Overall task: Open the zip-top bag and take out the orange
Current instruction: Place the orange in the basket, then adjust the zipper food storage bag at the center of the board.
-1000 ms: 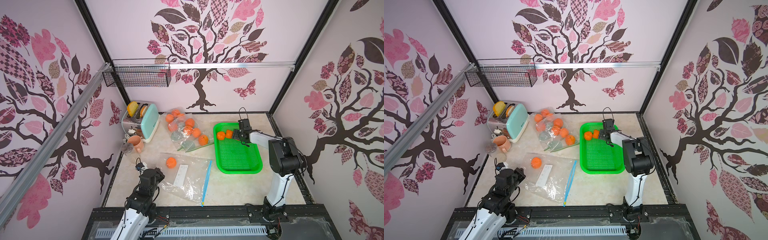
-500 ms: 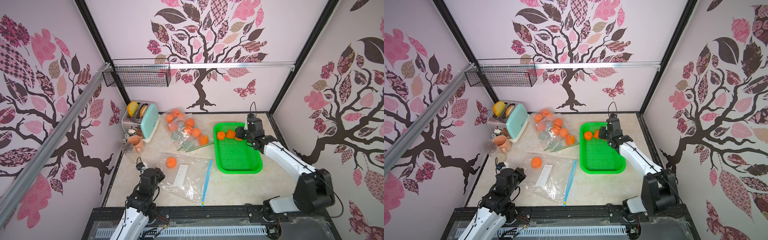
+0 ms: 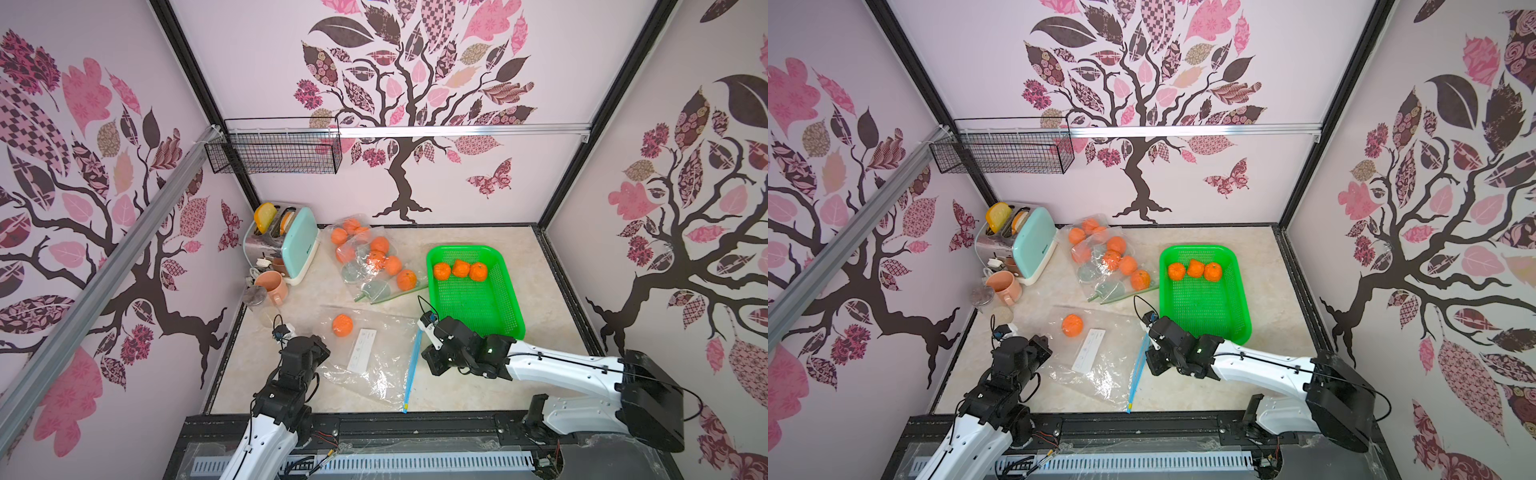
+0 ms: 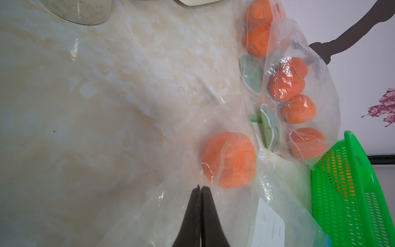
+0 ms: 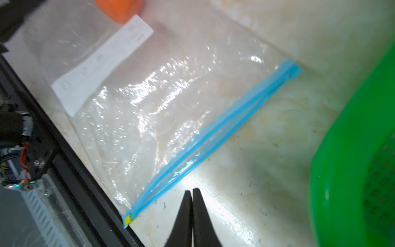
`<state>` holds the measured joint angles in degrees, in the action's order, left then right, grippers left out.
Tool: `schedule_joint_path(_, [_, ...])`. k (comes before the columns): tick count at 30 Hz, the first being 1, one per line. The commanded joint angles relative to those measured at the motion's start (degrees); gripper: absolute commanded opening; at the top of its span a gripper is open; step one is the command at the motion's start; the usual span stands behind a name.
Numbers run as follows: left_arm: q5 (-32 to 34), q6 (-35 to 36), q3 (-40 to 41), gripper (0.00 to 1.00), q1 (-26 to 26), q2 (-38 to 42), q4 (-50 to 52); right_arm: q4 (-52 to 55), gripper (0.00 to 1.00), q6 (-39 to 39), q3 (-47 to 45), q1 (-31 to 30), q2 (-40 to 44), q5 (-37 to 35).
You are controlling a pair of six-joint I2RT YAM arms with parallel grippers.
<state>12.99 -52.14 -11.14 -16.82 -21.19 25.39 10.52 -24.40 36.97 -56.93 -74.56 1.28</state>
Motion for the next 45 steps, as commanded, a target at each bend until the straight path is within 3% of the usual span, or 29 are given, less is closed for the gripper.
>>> schedule_joint_path(1, [0.12,1.16,-0.08,0.00,-0.08,-0.10,-0.10,-2.59,0.07,-1.47,0.32,0.00,-3.46,-1.09])
schedule_joint_path(13, [-0.19,1.23,0.32,0.00,-0.06,0.00,-0.60,-7.89,0.05,0.19,5.24,0.00,-14.72,2.17])
schedule_joint_path(28, [-2.31,1.69,-1.44,0.00,-0.06,0.11,-0.10,-15.28,0.07,-0.19,3.15,-0.20,-18.11,4.82])
schedule_joint_path(45, [-26.57,12.74,-14.96,0.00,-0.14,6.30,-3.67,-27.63,0.07,-1.70,-5.51,-0.20,-22.81,5.31])
